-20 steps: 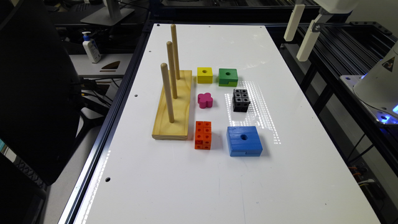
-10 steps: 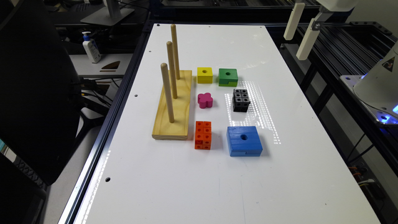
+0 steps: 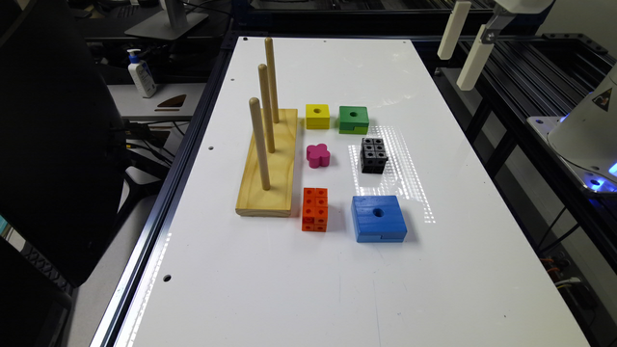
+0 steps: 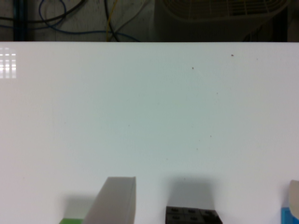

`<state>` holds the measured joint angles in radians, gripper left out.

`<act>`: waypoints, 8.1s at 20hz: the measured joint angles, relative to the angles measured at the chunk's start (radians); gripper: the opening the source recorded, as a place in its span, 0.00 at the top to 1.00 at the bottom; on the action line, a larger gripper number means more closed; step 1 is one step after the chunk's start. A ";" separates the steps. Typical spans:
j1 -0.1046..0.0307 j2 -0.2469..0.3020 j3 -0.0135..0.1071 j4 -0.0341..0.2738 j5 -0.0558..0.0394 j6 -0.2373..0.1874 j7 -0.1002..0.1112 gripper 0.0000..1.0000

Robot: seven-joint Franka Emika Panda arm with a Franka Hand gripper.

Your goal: Pick up pink flower.

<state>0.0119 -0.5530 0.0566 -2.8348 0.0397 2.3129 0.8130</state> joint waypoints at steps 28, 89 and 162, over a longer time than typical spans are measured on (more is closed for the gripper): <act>-0.025 0.287 0.000 0.239 -0.0045 0.043 -0.005 0.00; -0.027 0.653 -0.001 0.484 -0.0090 0.162 -0.005 0.00; -0.021 0.956 0.015 0.571 -0.0115 0.379 -0.005 0.00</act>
<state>-0.0090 0.4027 0.0716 -2.2636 0.0282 2.6921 0.8081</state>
